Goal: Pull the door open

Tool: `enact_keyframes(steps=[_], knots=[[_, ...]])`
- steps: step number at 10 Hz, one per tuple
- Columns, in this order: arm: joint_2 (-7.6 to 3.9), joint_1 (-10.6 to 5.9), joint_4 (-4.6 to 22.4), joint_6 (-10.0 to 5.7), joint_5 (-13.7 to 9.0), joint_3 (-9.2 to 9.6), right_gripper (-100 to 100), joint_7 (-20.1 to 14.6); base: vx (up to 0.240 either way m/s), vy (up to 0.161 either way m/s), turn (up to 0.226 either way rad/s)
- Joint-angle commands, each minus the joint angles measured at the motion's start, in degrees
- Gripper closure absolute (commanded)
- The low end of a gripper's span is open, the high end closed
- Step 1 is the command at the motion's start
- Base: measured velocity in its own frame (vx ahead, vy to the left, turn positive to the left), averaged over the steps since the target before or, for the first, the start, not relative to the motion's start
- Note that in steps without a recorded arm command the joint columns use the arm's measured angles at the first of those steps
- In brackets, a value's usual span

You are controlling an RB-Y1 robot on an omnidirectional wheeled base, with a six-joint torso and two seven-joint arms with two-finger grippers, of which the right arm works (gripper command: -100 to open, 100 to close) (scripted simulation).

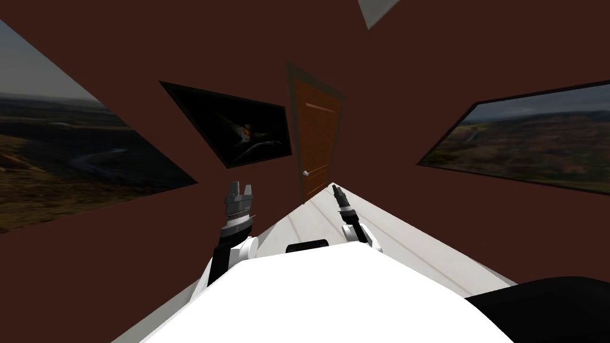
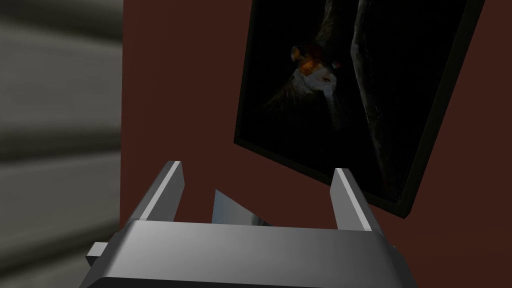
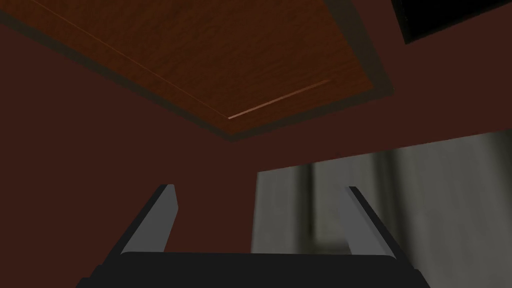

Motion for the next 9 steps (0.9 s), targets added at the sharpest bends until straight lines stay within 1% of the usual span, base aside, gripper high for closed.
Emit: enact_keyframes(steps=[1,7,8,9], knots=[[-0.11,-0.89,2.6,-0.81,0.6,-0.05,-100,1.3,0.04,-0.023,0.054],[-0.97,-4.65,12.8,-3.27,3.6,-0.21,-100,7.8,0.084,-0.051,0.099],[-0.97,-4.65,12.8,-3.27,3.6,-0.21,-100,7.8,0.064,-0.048,0.035],[-1.11,-5.28,14.5,-3.68,4.1,-0.24,-100,8.9,0.044,-0.04,0.054]])
